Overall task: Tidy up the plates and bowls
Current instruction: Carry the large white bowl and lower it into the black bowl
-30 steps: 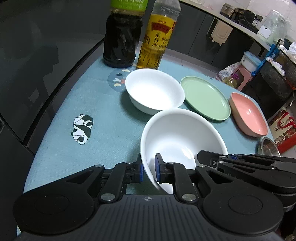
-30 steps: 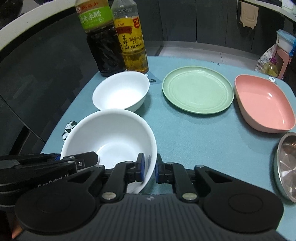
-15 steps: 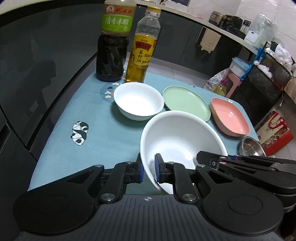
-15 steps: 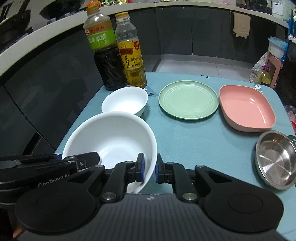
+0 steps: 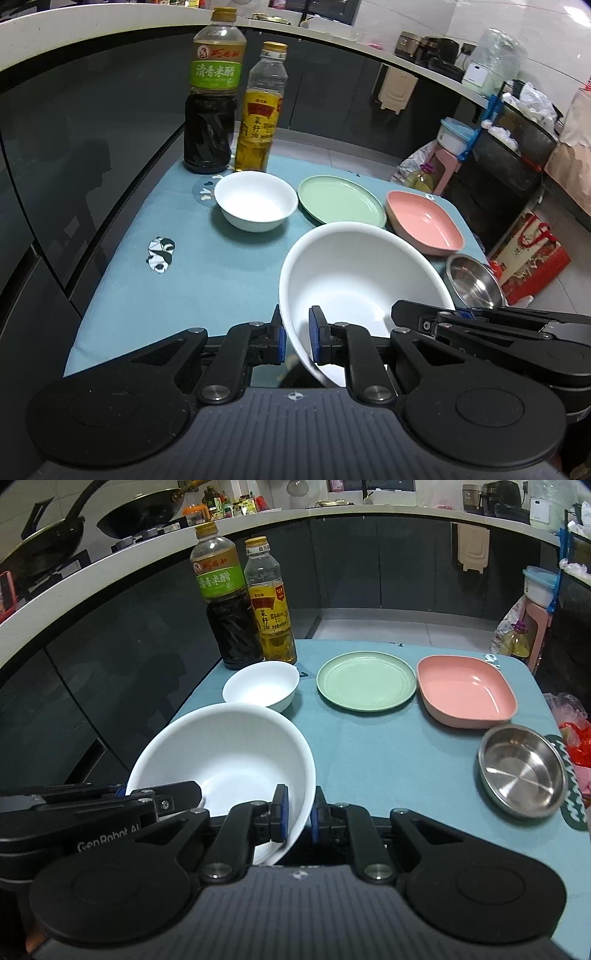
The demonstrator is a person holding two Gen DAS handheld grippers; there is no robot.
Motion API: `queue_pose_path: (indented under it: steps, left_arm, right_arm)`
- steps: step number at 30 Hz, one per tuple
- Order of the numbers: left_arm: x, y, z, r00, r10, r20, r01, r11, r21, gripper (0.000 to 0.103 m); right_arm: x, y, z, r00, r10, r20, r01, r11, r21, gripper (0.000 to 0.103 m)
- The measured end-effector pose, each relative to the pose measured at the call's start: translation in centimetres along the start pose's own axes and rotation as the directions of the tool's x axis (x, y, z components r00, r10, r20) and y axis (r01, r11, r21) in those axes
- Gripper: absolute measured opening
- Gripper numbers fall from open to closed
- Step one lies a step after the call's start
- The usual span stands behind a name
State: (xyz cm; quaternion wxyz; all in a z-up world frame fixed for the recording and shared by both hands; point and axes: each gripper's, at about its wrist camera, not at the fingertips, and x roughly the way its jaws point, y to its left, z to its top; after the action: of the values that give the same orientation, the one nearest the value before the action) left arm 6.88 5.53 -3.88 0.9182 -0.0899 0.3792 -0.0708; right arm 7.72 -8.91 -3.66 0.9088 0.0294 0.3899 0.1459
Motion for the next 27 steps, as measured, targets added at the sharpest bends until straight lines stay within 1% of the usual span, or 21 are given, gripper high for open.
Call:
queue_pose_path:
  steps: [8,15,21,27]
  left_arm:
    - [-2.2,-1.3,-2.5,1.000,-0.021,-0.007,0.022,0.999,0.041,0.012]
    - [-3.0,-2.0,-4.3,0.999,-0.026,-0.033,0.028,0.998,0.056,0.012]
    - [-3.2,-2.3,-5.5,0.999,-0.022,-0.044,0.025,0.997,0.077,0.012]
    - [-2.5,-2.3,-6.3,0.996,-0.021,-0.090,0.028,0.996,0.084,0.013]
  right_arm:
    - [-2.7,-0.1,-2.4,1.000,-0.019,0.013,0.018,1.000,0.008,0.011]
    - [-4.1,-0.3,-4.2,1.000,-0.022,0.013,0.022,1.000,0.012,0.012]
    - [-4.5,-0.5,-5.5,1.000,-0.020,0.001,0.020,1.000,0.019,0.013]
    - [-4.2,-0.8,-6.4,1.000,-0.017,-0.023,0.018,0.999,0.035,0.013]
